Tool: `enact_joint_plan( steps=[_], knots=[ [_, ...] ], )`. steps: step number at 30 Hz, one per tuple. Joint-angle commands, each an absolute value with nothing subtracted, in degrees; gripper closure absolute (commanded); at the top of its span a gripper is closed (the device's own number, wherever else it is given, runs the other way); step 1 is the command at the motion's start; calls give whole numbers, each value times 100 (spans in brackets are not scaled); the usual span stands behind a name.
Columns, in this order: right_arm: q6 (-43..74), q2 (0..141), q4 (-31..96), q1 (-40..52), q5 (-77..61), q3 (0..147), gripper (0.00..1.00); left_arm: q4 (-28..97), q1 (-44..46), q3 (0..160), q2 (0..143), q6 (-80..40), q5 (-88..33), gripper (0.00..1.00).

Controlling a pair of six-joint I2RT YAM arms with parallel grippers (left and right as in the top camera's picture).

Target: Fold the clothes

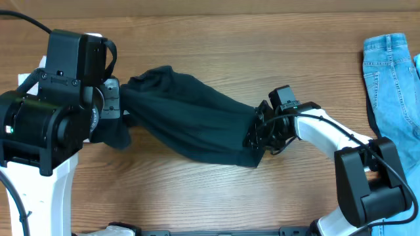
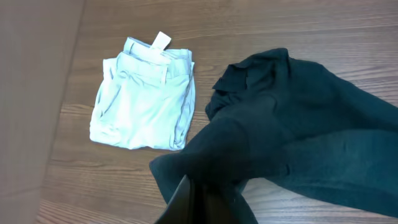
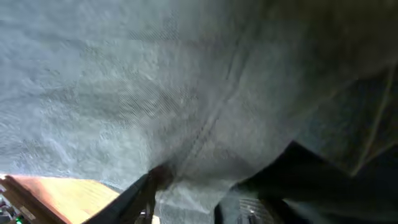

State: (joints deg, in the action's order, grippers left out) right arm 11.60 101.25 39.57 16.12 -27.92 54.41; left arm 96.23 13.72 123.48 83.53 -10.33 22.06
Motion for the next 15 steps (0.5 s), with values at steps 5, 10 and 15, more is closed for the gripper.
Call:
enact_joint_plan(
  steps=[5,10,15],
  knots=[
    [1269,10106,3924,1608,-3649,5428,83,9598,1315,12479,8276,-937,2132,96],
    [1376,9743,4193,1525,-3590,5537,96,9598,1315,12479,8276,-895,2134,96],
    [1376,8687,4923,1173,-2775,6213,96,9594,1315,12479,8276,-803,2139,96]
  ],
)
